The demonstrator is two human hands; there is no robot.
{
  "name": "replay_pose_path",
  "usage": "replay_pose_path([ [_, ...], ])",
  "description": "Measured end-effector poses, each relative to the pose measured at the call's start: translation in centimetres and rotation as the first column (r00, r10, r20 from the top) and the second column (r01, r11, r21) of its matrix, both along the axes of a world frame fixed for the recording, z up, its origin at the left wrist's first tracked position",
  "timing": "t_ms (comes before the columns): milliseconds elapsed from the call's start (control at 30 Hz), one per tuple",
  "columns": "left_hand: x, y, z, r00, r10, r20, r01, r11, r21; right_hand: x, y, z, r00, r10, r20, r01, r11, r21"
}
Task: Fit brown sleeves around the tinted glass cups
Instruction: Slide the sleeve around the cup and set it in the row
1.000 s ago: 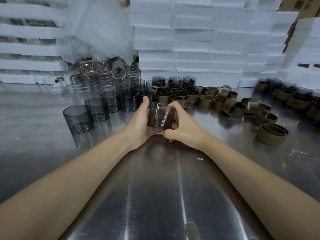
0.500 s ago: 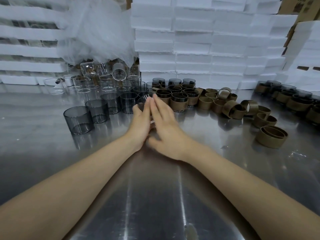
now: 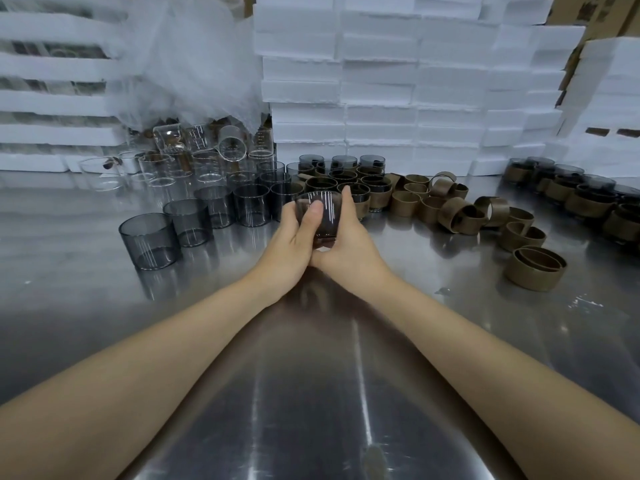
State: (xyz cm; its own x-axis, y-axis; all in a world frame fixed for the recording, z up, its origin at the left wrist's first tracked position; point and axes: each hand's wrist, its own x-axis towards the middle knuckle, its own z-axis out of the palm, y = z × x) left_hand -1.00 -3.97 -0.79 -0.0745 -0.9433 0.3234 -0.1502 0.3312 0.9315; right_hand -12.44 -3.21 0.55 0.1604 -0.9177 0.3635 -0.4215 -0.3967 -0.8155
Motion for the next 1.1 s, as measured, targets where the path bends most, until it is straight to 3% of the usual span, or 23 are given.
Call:
replay_pose_path([
  [100,0.0,-0.2,0.2,0.994,0.001,-0.107,0.0,1.0,0.012,-0.4,-0.4,0.0,0.975,0.118,0.189,-0.127,0.991,0.038],
  [200,-0.2,0.0,0.9,0.944,-0.047,-0.326,0.112,0.977,0.181,-0.5,-0.4,-0.6,0.966,0.15,0.209,-0.162,0.986,0.04],
  [267,-0.3,0.1,1.0,0.932,-0.035,-0.362,0.138,0.955,0.263,-0.5,-0.6,-1.1,0.973,0.116,0.201,-0.121,0.993,0.011],
  [333,-0.2,-0.1,0.7,0.991,0.058,-0.118,-0.037,0.985,0.171,-0.8,-0.8,-1.1,0.975,0.038,0.218,-0.036,0.999,-0.017],
  [400,0.1,0.4,0.5,0.967,0.199,0.162,-0.175,0.973,-0.149,-1.2,-1.2,-1.1,0.969,-0.053,0.241,0.061,0.998,-0.024],
  [467,0.3,0.8,0.5,0.873,0.21,0.441,0.018,0.888,-0.459,-1.6,-1.4,-1.0,0.965,-0.152,0.212,0.161,0.986,-0.029],
  [500,0.1,1.0,0.4,0.77,0.233,0.594,0.156,0.835,-0.528,-1.7,-1.5,-1.0,0.966,-0.18,0.187,0.19,0.981,-0.034],
  [567,-0.4,1.1,0.1,0.62,0.244,0.746,0.292,0.81,-0.508,-2.1,-1.6,-1.3,0.972,-0.19,0.135,0.198,0.979,-0.046],
  [600,-0.6,1.1,0.0,0.615,0.23,0.754,0.282,0.829,-0.483,-2.2,-1.6,-1.4,0.977,-0.184,0.108,0.192,0.979,-0.067],
  [833,-0.1,1.4,0.0,0.77,0.107,0.629,0.082,0.961,-0.264,-2.2,-1.6,-1.4,0.99,-0.141,-0.029,0.136,0.979,-0.15],
  [1100,0.3,0.6,0.6,0.952,0.05,0.302,-0.027,0.996,-0.079,-2.0,-0.9,-1.1,0.999,-0.024,0.036,0.028,0.993,-0.112],
])
